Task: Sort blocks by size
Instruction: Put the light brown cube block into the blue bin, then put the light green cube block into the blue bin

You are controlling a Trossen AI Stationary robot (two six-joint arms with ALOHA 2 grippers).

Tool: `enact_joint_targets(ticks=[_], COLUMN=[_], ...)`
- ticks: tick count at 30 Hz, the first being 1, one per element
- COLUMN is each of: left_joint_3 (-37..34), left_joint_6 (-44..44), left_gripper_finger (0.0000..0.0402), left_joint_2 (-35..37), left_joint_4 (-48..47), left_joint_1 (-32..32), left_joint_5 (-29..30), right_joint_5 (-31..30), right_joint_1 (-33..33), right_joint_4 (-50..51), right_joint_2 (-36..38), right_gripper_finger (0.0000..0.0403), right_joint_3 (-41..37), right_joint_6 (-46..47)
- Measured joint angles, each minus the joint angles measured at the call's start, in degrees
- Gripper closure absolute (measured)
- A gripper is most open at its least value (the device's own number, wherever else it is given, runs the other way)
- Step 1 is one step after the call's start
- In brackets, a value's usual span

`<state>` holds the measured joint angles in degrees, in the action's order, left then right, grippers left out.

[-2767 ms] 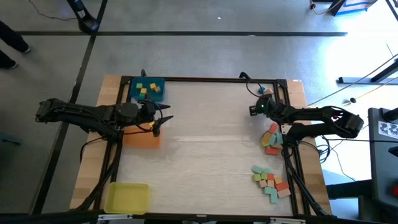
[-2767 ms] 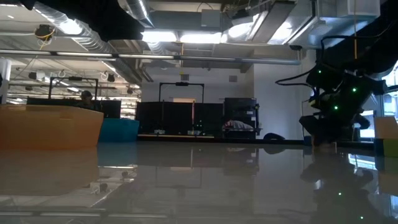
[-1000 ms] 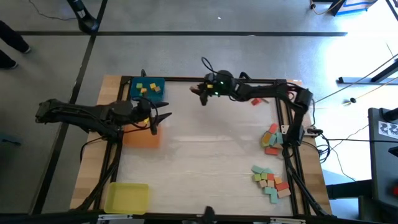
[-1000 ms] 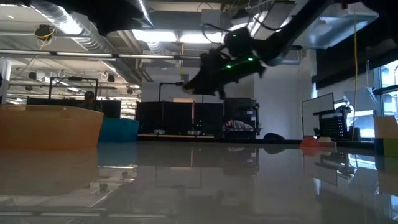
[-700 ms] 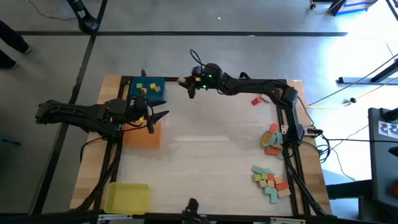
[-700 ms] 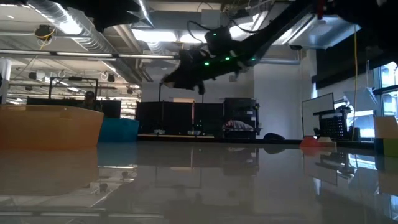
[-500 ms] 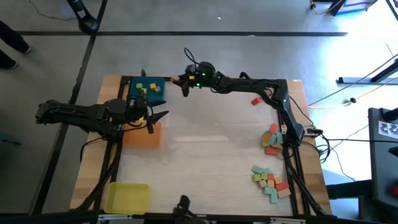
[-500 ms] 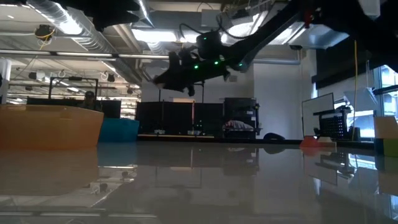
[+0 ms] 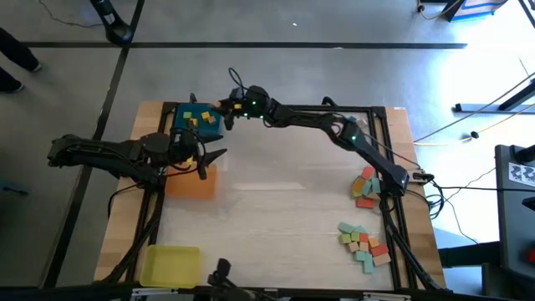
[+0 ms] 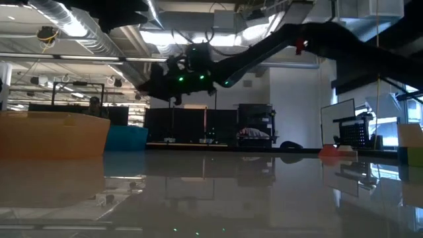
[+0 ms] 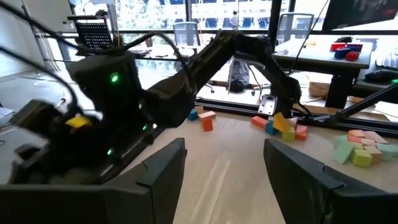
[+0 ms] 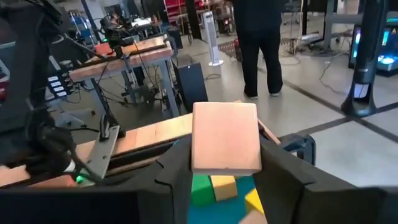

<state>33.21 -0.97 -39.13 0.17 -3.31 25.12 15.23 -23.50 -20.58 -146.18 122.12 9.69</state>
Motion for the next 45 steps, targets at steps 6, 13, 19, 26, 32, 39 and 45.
enact_joint_targets(ticks=[6,13,19,26,32,39,45], left_joint_3=[0.0,-0.02,-0.02,-0.01,-0.02,-0.02,-0.02], left_joint_6=[0.06,0.68,1.13,1.02,0.98,-1.14,-1.67], left_gripper_finger=[0.0196,0.0196,0.0196,0.0196,0.0196,0.0196,0.0196], left_joint_2=[0.0,0.0,0.0,0.0,0.0,0.0,-0.02], left_joint_4=[-0.67,-1.24,-1.04,-0.96,-0.92,-0.98,-1.08], left_joint_1=[0.0,0.0,0.0,0.0,0.0,-0.06,-0.04], left_joint_5=[0.01,0.02,0.0,0.01,0.02,0.01,0.0], right_joint_5=[-3.41,-5.98,-6.71,-5.65,-4.57,-2.95,-0.22], right_joint_1=[0.75,0.6,0.76,0.76,0.74,0.58,0.47], right_joint_4=[1.19,0.77,0.34,1.65,2.02,5.66,18.84], right_joint_2=[-6.65,-8.82,-8.82,-8.8,-8.78,-3.82,4.37], right_gripper_finger=[0.0258,0.0258,0.0254,0.0195,0.0153,0.0154,0.0167], right_joint_3=[8.27,9.18,9.25,9.23,9.23,9.14,9.23], right_joint_6=[-1.82,-2.66,-3.71,-2.46,-2.46,-2.44,-6.26])
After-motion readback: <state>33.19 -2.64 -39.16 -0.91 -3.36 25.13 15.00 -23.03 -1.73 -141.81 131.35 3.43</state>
